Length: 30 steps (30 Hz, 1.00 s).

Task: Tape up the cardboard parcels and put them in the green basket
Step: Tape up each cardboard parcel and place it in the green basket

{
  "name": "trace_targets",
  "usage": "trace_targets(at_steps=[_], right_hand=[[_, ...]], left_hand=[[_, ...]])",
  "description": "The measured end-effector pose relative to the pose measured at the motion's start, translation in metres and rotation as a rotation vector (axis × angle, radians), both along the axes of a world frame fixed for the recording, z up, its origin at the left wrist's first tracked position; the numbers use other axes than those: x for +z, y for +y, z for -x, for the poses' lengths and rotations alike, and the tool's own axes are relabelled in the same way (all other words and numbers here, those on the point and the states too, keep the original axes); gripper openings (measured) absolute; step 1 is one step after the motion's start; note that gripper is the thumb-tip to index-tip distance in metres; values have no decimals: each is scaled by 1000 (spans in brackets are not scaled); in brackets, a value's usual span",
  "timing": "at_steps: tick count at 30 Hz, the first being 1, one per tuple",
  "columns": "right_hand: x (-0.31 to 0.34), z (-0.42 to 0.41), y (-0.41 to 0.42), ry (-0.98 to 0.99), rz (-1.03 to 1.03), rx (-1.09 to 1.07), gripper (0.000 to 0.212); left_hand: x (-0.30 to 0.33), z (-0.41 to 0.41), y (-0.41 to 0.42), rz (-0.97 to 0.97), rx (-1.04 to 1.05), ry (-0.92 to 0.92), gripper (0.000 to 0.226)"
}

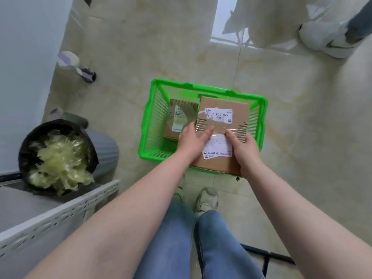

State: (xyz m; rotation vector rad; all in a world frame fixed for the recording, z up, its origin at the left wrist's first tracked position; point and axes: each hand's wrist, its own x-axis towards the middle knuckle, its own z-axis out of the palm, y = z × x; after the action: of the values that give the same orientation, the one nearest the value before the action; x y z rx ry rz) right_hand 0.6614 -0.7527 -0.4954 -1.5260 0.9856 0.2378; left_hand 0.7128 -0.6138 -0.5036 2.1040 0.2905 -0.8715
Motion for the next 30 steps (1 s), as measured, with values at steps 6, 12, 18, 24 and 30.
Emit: trace_targets(at_steps=[6, 12, 18, 24, 30], right_hand=[[-139, -24, -5, 41, 2, -49, 38], [-227, -46, -12, 114, 28, -56, 45], [-271, -61, -9, 112, 16, -45, 41], [-288, -57, -8, 88, 31, -33, 39], [-287, -63, -10, 232, 98, 51, 68]], left_hand=[[-142, -27, 5, -408, -273, 43, 113], [-216, -45, -8, -611, -299, -55, 131], [-255, -53, -8, -655, -284, -148, 128], [-267, -47, -9, -689, -272, -212, 126], [-260, -52, -13, -719, -280, -142, 124]])
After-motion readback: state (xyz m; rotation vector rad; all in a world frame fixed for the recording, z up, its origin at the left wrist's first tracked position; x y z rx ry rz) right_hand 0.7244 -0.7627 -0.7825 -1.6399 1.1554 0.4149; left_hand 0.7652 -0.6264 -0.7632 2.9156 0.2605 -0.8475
